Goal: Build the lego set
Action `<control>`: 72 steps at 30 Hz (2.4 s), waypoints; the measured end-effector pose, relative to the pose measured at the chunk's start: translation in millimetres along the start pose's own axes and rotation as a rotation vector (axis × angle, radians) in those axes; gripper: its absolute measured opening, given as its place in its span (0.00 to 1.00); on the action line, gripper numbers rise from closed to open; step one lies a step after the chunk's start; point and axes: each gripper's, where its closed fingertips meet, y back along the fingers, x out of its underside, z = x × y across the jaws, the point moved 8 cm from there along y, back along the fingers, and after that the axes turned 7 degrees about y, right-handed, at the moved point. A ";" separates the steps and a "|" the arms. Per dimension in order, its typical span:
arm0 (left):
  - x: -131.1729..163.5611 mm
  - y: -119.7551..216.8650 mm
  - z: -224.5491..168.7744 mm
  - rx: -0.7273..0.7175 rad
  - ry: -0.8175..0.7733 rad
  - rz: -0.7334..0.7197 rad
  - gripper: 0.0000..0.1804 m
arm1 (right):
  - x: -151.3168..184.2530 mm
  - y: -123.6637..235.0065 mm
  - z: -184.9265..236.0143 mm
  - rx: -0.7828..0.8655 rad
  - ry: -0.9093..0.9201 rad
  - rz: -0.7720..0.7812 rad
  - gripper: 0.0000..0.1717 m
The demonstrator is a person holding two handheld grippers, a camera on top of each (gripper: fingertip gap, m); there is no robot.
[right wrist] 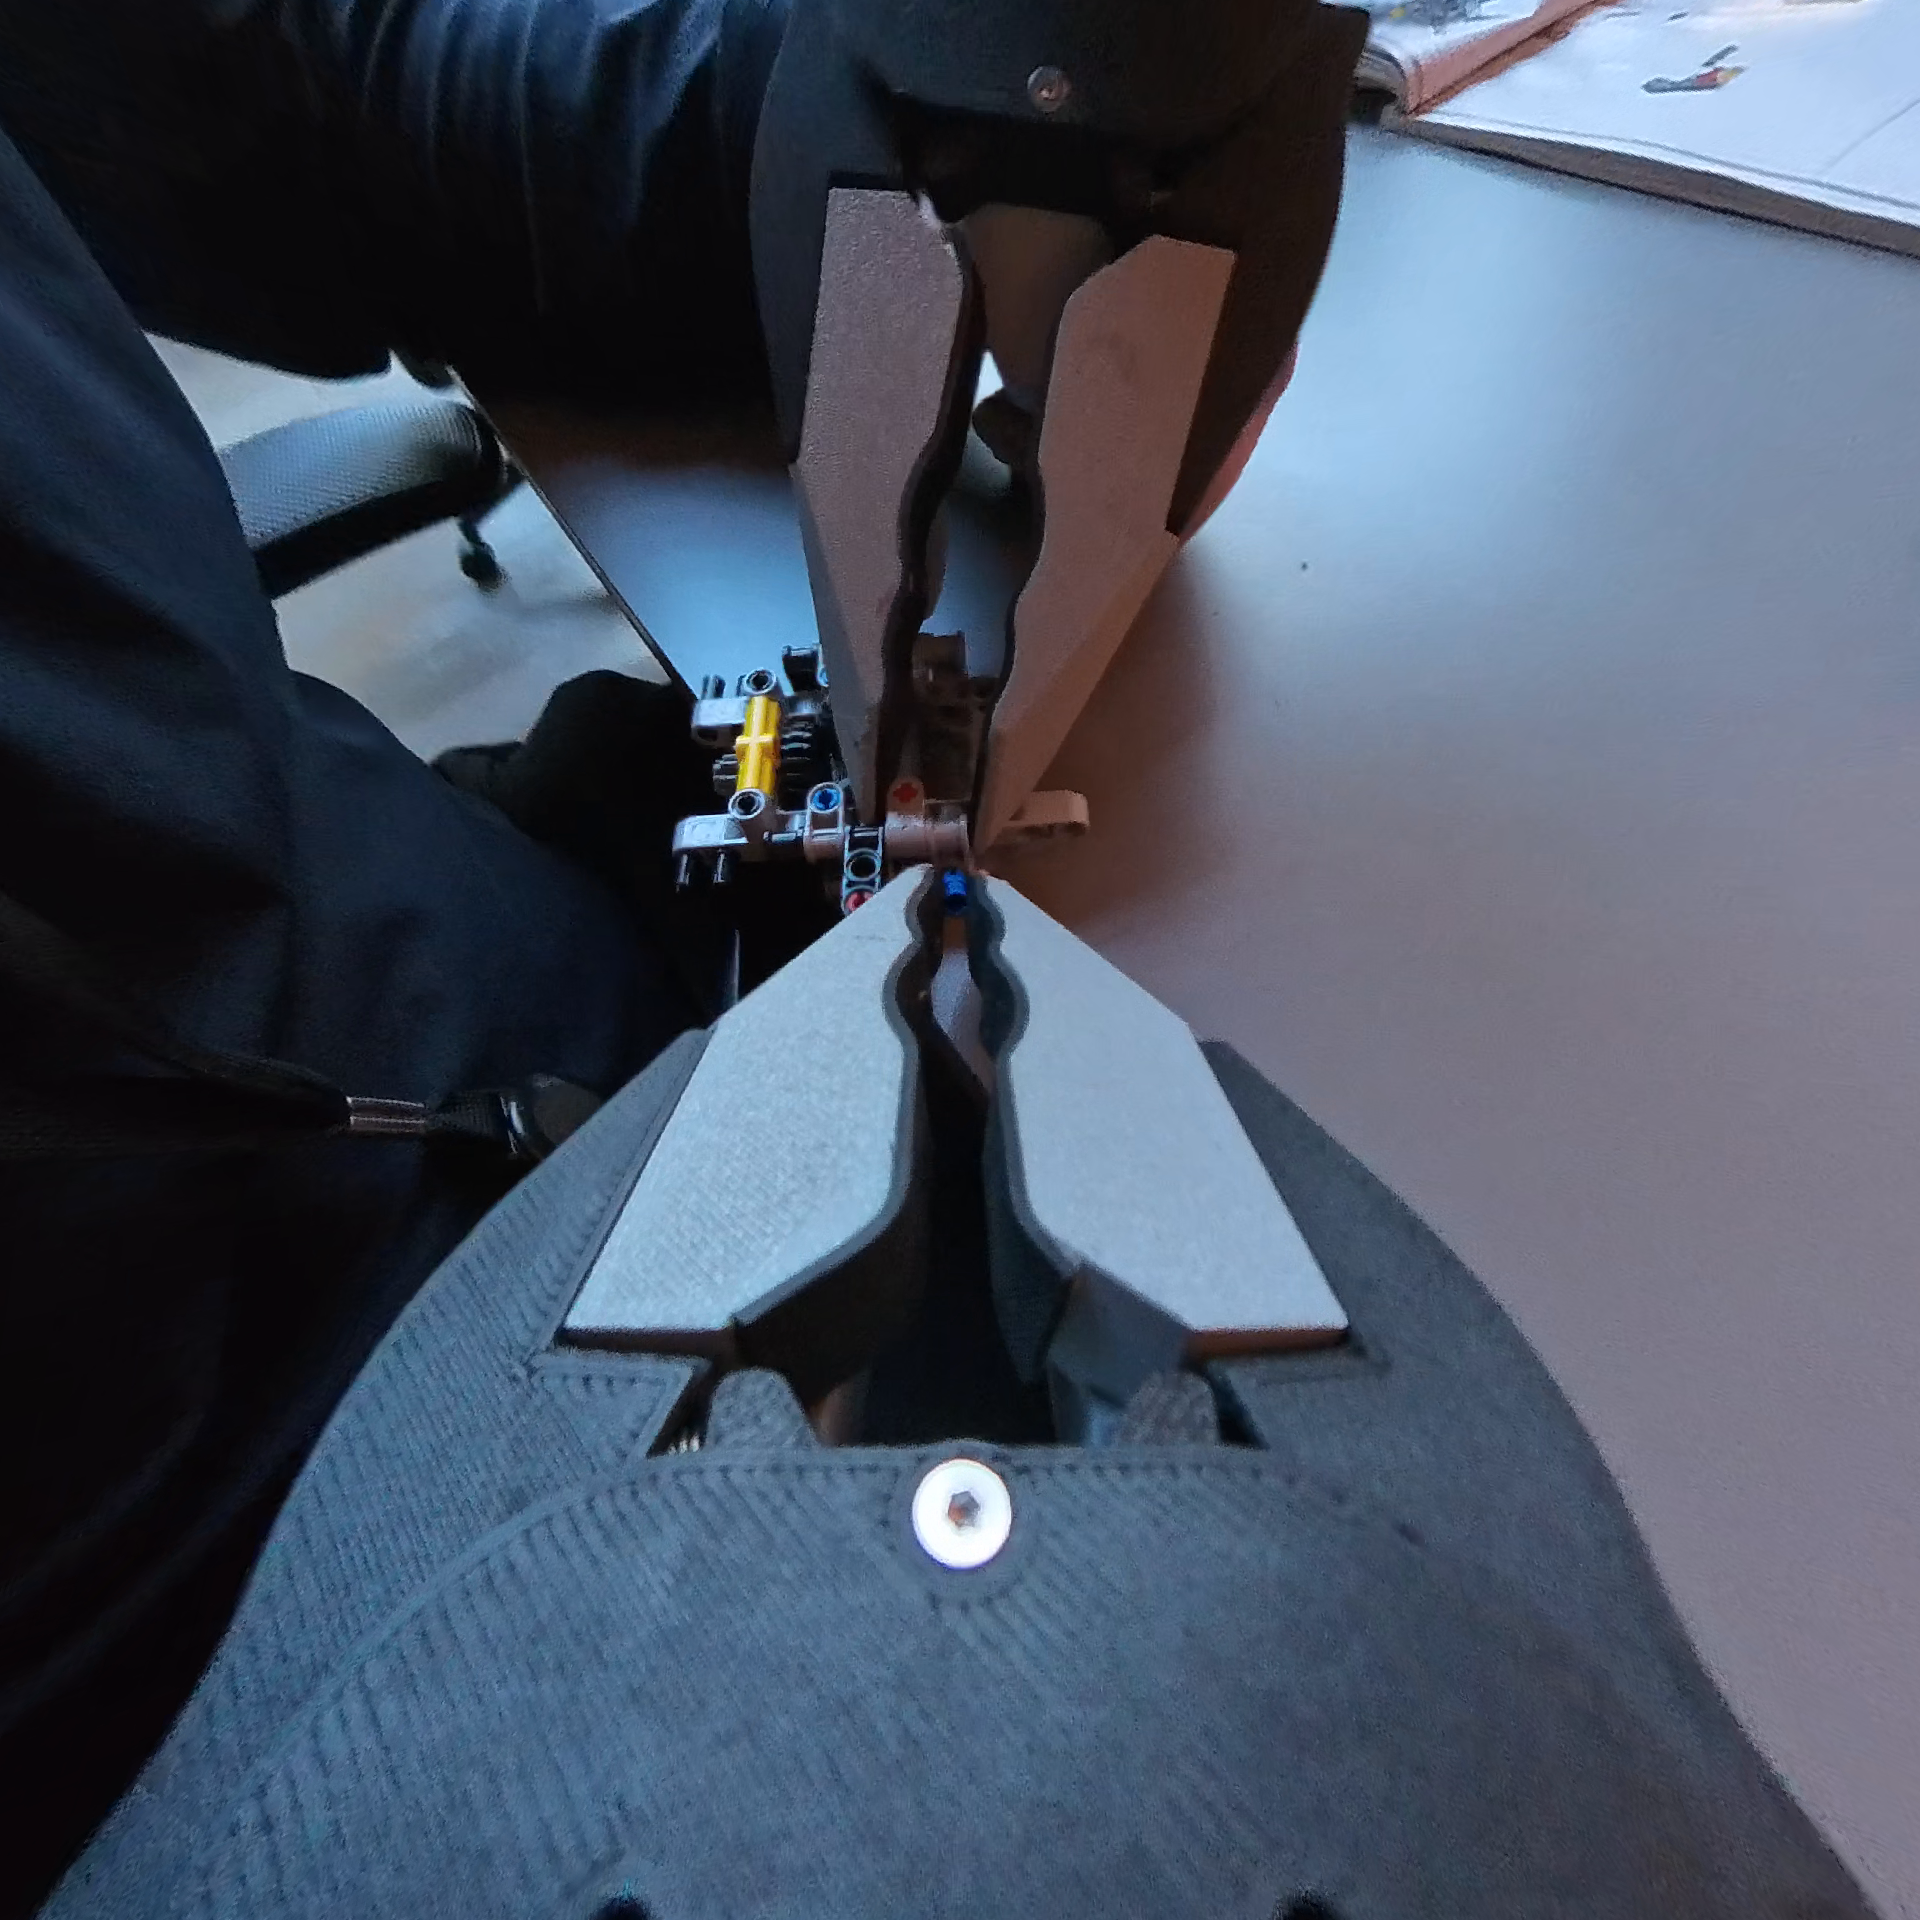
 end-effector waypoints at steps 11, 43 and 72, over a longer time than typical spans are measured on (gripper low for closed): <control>0.0 0.1 0.1 -0.004 0.005 -0.004 0.08 | 16.8 -0.7 2.9 0.013 -0.114 -0.040 0.01; 2.3 8.7 7.4 -0.096 0.019 -0.031 0.09 | 12.8 16.5 -13.0 0.020 -0.230 -0.251 0.01; 3.3 13.0 14.4 -0.120 0.058 -0.044 0.08 | 15.5 20.3 -28.2 0.005 -0.281 -0.304 0.01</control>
